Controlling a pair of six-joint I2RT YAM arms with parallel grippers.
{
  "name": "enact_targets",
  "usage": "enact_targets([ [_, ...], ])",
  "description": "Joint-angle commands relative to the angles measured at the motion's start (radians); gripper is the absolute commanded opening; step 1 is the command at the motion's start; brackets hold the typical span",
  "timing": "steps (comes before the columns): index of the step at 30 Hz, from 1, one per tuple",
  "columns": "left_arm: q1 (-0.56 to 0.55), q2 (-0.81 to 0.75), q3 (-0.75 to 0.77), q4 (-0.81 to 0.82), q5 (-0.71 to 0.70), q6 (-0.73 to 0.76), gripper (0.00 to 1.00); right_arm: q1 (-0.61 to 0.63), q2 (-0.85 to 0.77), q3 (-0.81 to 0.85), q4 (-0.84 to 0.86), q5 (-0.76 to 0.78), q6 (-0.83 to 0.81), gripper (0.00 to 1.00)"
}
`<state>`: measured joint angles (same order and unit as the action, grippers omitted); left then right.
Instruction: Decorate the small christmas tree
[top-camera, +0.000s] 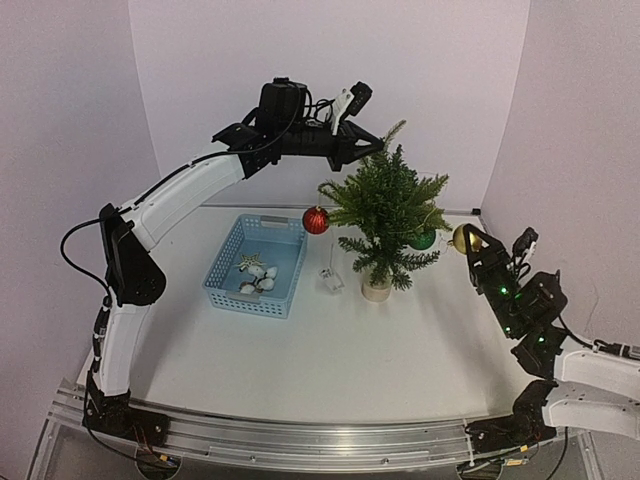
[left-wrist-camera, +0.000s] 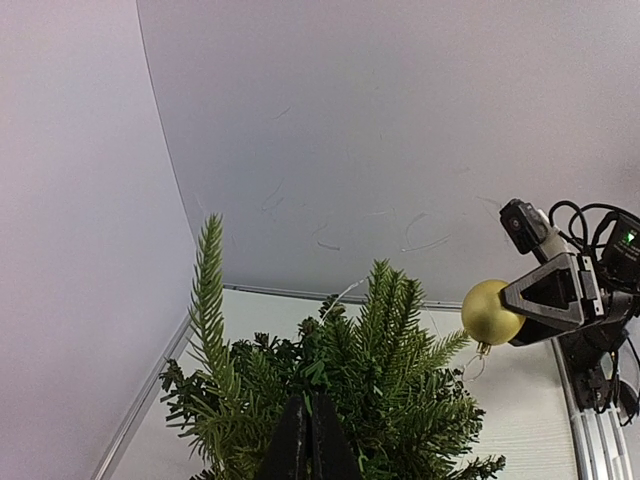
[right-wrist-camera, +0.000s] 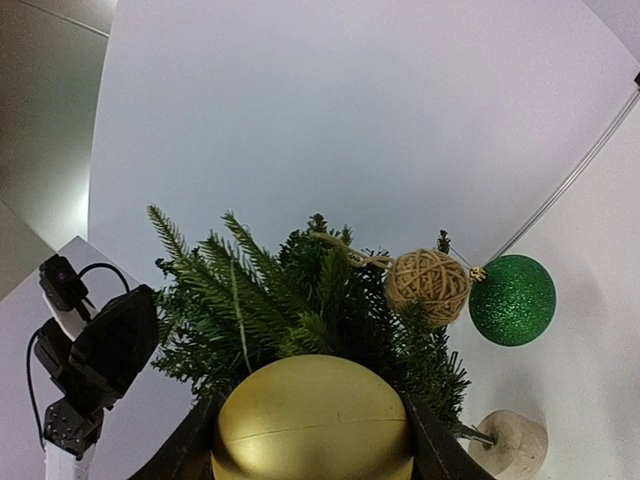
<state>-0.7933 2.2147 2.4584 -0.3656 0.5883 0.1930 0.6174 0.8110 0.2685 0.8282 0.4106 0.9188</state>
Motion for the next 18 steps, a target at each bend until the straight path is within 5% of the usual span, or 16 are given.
enact_targets([
  [1,-0.005,0.003,-0.004,-0.021,0.019,-0.001,0.00,-0.003,-0.081,-0.027,0.044,-0.043,0.012,0.00],
  [18,-0.004,-0.004,-0.012,-0.025,0.015,0.008,0.00,-0.124,0.084,0.187,0.029,-0.274,-0.022,0.00],
])
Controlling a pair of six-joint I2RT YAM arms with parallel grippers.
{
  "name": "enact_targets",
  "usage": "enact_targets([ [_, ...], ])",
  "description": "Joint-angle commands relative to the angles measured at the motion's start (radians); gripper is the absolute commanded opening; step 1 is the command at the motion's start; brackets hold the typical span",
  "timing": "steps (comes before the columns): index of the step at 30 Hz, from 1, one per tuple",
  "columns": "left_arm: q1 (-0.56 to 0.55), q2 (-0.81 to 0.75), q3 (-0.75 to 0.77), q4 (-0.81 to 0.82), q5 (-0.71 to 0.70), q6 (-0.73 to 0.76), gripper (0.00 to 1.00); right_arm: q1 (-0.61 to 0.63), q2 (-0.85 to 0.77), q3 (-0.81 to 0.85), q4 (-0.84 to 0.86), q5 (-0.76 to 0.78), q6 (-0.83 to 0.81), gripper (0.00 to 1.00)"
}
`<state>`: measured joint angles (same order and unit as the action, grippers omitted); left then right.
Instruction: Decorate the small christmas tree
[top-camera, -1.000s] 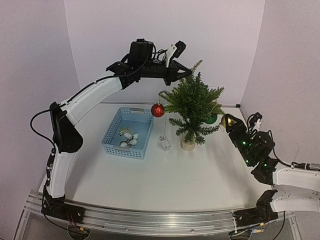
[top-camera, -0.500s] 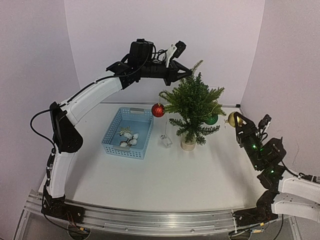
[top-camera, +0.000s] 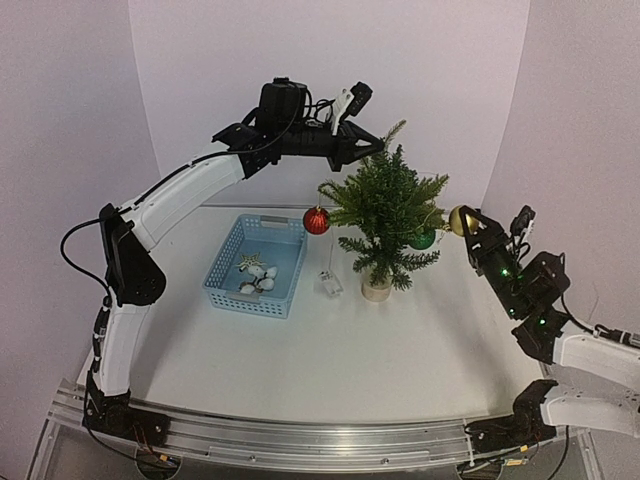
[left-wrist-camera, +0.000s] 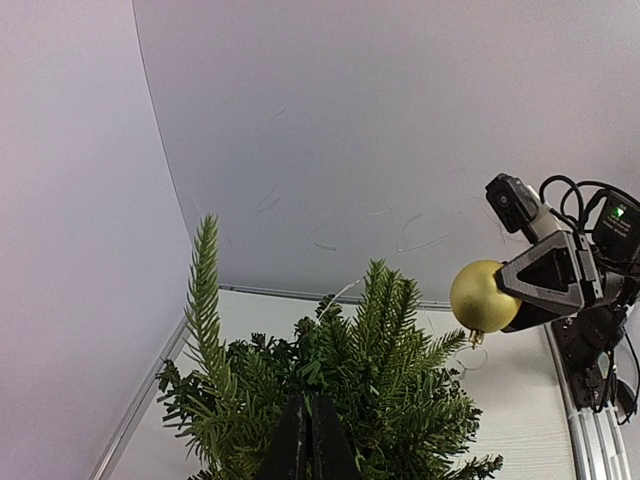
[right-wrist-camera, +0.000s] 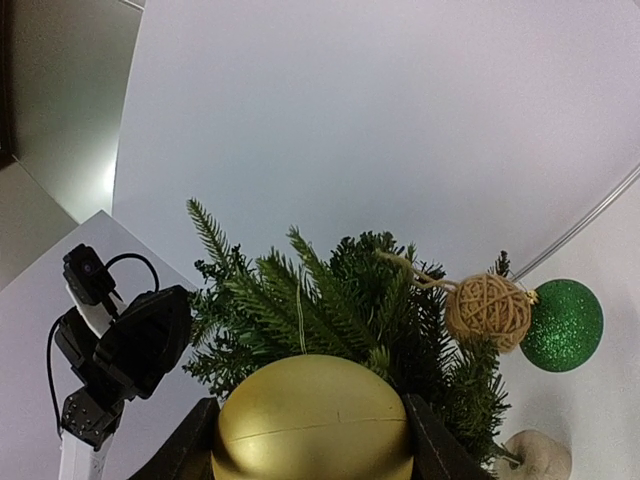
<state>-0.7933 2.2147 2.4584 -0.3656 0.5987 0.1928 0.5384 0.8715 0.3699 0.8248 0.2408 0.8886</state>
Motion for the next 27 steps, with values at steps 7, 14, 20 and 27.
enact_targets([
  [7,-0.004,-0.004,-0.008,-0.027,0.003,0.010,0.00,-0.051,0.027,0.016,0.031,-0.138,0.098,0.00],
  [14,-0.004,0.002,-0.006,-0.028,0.005,0.010,0.00,-0.050,-0.040,-0.033,0.007,-0.160,0.107,0.00],
  [20,-0.005,0.002,-0.008,-0.027,0.004,0.011,0.00,-0.050,-0.031,-0.089,0.005,-0.112,0.114,0.00],
  [27,-0.004,0.003,-0.012,-0.031,0.006,0.014,0.00,-0.050,0.020,-0.033,0.007,-0.148,0.070,0.00],
])
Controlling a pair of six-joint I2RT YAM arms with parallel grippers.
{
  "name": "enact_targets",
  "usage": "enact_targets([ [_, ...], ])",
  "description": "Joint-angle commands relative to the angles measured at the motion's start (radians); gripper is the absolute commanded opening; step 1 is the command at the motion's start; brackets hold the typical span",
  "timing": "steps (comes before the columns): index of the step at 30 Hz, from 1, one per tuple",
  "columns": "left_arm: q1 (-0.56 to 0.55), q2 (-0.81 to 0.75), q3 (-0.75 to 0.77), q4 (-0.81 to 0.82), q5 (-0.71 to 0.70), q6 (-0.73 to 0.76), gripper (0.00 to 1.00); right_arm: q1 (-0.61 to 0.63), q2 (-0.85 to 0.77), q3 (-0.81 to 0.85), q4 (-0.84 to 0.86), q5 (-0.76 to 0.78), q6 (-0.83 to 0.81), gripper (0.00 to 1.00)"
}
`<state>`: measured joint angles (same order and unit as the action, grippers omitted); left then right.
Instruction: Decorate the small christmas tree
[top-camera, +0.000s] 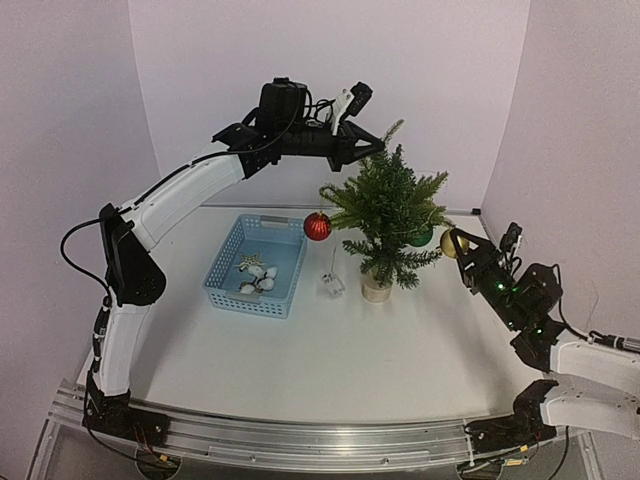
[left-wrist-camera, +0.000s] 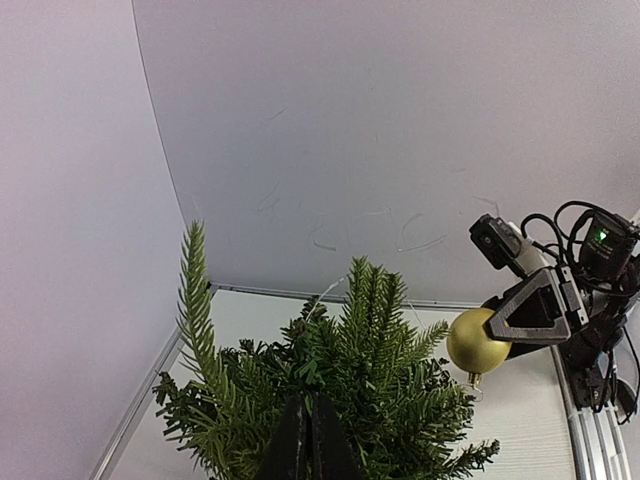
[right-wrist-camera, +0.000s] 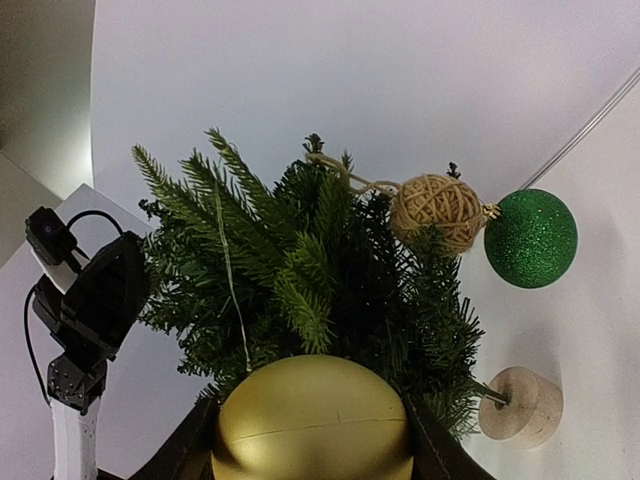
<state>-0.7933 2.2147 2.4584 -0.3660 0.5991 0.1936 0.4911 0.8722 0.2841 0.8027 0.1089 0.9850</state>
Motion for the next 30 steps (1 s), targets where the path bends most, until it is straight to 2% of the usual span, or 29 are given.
enact_targets([
  [1,-0.005,0.003,-0.012,-0.031,0.005,0.013,0.00,-0.003,0.020,0.060,0.029,-0.017,-0.030,0.00],
  [6,-0.005,0.002,-0.012,-0.036,0.003,0.016,0.00,-0.002,-0.016,0.047,0.050,0.022,-0.052,0.00],
  [16,-0.005,0.004,-0.015,-0.031,0.013,-0.013,0.00,-0.003,0.003,-0.035,0.276,0.085,-0.028,0.00],
  [24,-0.005,-0.002,-0.011,-0.079,-0.048,-0.231,0.00,-0.003,0.014,-0.069,0.347,0.127,-0.077,0.00],
  [30,-0.003,-0.005,-0.010,-0.135,-0.064,-0.371,0.00,-0.003,-0.009,-0.127,0.379,0.263,0.029,0.00],
])
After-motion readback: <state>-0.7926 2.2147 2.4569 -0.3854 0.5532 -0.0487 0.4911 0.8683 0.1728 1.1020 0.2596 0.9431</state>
